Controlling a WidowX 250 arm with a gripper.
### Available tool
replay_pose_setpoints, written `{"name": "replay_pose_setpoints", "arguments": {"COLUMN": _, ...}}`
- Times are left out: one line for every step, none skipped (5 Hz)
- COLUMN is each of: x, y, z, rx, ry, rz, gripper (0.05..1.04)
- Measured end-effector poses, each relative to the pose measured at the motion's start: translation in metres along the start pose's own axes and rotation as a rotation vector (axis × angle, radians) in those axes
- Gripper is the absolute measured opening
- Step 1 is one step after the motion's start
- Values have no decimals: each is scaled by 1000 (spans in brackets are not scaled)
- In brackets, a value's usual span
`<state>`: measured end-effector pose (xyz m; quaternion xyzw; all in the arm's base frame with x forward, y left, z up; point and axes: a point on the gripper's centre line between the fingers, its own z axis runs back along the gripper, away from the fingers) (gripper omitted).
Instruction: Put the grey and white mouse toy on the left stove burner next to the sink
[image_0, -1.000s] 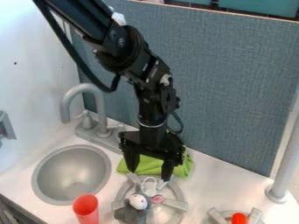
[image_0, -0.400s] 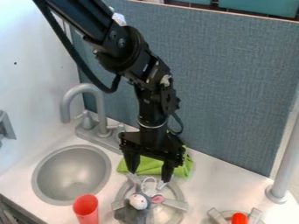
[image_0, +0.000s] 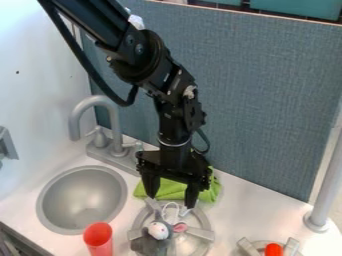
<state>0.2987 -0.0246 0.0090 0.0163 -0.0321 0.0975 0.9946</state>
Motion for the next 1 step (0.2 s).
{"name": "replay_pose_setpoints", "arguments": {"x": 0, "y": 0, "z": 0, "rx": 0, "ry": 0, "rz": 0, "gripper": 1002}}
